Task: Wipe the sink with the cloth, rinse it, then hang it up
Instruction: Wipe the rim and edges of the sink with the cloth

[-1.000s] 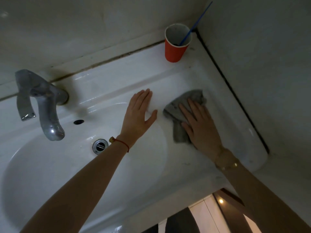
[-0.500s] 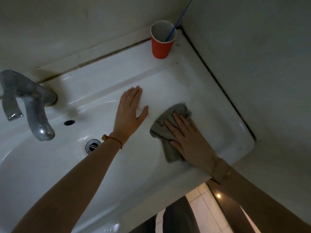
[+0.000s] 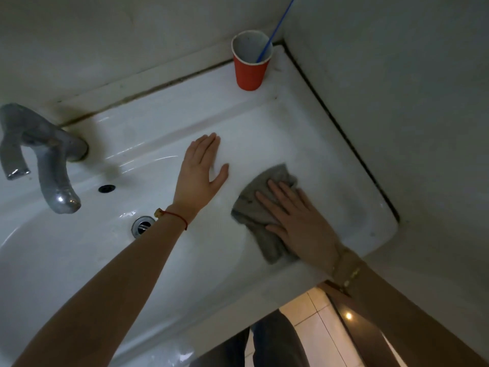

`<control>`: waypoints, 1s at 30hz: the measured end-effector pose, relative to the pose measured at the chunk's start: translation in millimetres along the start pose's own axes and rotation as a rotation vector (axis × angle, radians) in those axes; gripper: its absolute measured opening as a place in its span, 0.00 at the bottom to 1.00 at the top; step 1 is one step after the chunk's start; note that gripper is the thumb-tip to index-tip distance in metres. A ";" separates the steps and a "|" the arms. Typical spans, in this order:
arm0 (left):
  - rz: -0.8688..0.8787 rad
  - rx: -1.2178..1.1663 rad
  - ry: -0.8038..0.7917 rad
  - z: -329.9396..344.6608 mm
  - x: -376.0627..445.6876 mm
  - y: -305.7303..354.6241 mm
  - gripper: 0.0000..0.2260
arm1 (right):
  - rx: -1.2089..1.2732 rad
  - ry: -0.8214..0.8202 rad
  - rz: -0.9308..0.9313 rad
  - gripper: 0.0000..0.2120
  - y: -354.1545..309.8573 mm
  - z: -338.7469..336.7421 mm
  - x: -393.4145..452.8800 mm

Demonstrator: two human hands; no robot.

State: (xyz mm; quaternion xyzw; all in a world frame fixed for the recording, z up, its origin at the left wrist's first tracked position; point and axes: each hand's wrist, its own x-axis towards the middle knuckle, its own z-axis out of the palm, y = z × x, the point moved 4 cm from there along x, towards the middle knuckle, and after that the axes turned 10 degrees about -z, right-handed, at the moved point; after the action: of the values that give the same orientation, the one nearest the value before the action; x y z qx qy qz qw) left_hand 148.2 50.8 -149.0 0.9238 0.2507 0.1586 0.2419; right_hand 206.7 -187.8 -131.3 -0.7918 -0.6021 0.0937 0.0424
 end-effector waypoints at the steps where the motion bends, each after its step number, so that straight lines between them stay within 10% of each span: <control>1: 0.001 -0.001 0.009 -0.3 0.0 0.4 0.26 | 0.019 0.015 0.067 0.31 19.2 -2.9 2.2; 5: -0.002 -0.006 0.029 0.0 -0.4 2.4 0.25 | 0.044 0.078 0.321 0.31 52.8 -11.7 12.7; 11: -0.008 -0.001 0.015 0.9 -1.6 0.7 0.25 | 0.053 -0.028 -0.039 0.28 -0.3 -2.8 -16.2; 18: -0.013 -0.024 0.025 -2.6 -1.8 3.8 0.25 | 0.091 0.089 0.340 0.29 42.2 -13.0 21.1; 25: 0.002 0.031 -0.035 -0.9 -0.2 2.4 0.26 | 0.107 0.139 0.153 0.31 -2.3 -7.8 1.7; 30: -0.003 0.003 -0.036 1.5 -0.5 -0.7 0.26 | 0.037 0.452 0.398 0.25 11.7 -66.3 -53.9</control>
State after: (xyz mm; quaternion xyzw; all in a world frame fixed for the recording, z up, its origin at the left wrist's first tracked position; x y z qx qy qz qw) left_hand 148.1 50.5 -150.7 0.9266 0.2478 0.1410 0.2453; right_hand 217.1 -239.8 -63.3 -0.8940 -0.4088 -0.0676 0.1707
